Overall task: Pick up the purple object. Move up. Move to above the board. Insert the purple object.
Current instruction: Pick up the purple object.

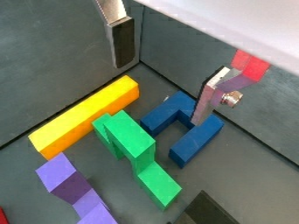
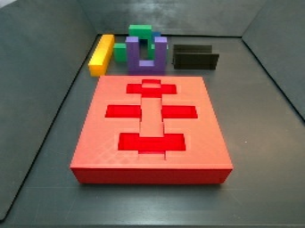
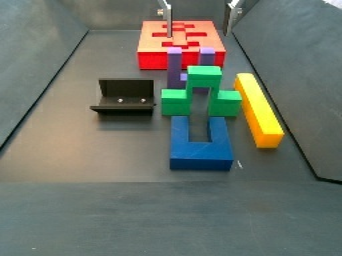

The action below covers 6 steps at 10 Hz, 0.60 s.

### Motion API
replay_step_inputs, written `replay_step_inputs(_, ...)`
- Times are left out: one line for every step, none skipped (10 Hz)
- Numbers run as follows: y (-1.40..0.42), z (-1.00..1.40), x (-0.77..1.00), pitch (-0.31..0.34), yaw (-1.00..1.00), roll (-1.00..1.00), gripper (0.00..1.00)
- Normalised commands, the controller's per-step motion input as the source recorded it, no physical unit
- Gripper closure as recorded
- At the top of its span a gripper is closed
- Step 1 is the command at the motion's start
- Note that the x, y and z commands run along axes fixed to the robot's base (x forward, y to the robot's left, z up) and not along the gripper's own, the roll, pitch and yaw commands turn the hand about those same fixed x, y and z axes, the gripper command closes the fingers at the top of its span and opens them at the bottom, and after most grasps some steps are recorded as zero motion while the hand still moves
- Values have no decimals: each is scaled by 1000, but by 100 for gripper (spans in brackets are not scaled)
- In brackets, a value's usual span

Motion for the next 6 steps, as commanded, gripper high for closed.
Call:
replay_step_inputs(-20, 0, 0, 0, 0, 9, 0)
replay_step_inputs(-200, 0, 349, 1, -183, 0, 0)
replay_step_inputs(-380, 0, 586, 9, -214, 0, 0)
replay_step_inputs(-274, -46, 474, 0, -214, -19, 0)
replay_step_inputs(-174, -106, 554, -26, -123, -74, 0)
replay_step_inputs(-146, -160, 537, -44, -100, -94, 0)
